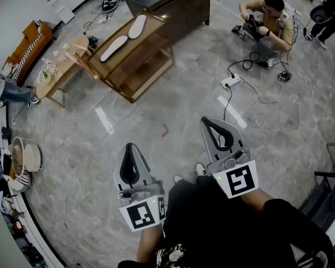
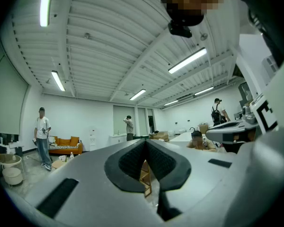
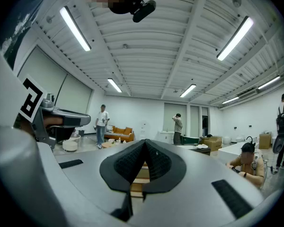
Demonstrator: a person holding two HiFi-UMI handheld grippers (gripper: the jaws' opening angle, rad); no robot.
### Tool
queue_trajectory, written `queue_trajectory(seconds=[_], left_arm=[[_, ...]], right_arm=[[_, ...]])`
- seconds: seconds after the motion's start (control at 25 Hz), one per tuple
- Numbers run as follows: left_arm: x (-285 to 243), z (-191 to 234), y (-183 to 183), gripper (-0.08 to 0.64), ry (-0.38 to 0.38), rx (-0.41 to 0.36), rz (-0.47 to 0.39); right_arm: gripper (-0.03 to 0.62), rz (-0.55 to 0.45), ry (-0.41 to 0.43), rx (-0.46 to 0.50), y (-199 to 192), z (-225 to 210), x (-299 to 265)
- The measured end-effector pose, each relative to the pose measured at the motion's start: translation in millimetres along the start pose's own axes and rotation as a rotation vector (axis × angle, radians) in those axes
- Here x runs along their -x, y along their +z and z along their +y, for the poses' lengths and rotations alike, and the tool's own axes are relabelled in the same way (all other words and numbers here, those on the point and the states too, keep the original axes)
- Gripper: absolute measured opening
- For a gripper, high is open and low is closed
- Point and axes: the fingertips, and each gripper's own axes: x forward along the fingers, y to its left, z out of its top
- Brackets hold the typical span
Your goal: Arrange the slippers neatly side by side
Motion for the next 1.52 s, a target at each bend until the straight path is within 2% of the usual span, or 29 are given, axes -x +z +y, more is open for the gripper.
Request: queue_trajectory(seconds=[0.24,0.4,0.52,0.96,1.16,1.36,1.52], left_arm=[[8.5,-7.9,-1.2,0.000,0.015,0.009,0.018],[6.8,-3.5,-4.4,0.000,0.038,0.010,0.021],[4.9,-4.2,-3.3,0.000,0.040,-0.001,0.022],[9.8,-10.5,-10.7,0.000,0.018,-0.004,0.064],[11.4,-14.6,-18.7,0.000,-0.022,0.009,0.086],[0.3,-9.4,-23.4,0.000,-0.027,-0.002,0.088],[-11.4,-5.7,-25.8,0.000,-0.029,0.008,0.090]], right_arm=[[-0.003,0.020,0.015,-0.017,-2.9,-2.7,9.0],[-0.003,-0.012,0.057,-0.053,-4.9,-2.0,5.9],[-0.003,-0.020,0.054,-0.053,-5.6,-7.0,3.3],[-0.003,-0.003,0.092,-0.078,-21.8,-16.9,4.8],[-0.003,0.026,0.068,-0.083,-31.9,-19.5,10.1],[-0.003,0.005,0.072,-0.065,-38.8,-21.2,-2.2],[-0.003,0.048,0.067,-0.086,-42.0,-23.6,-11.8]])
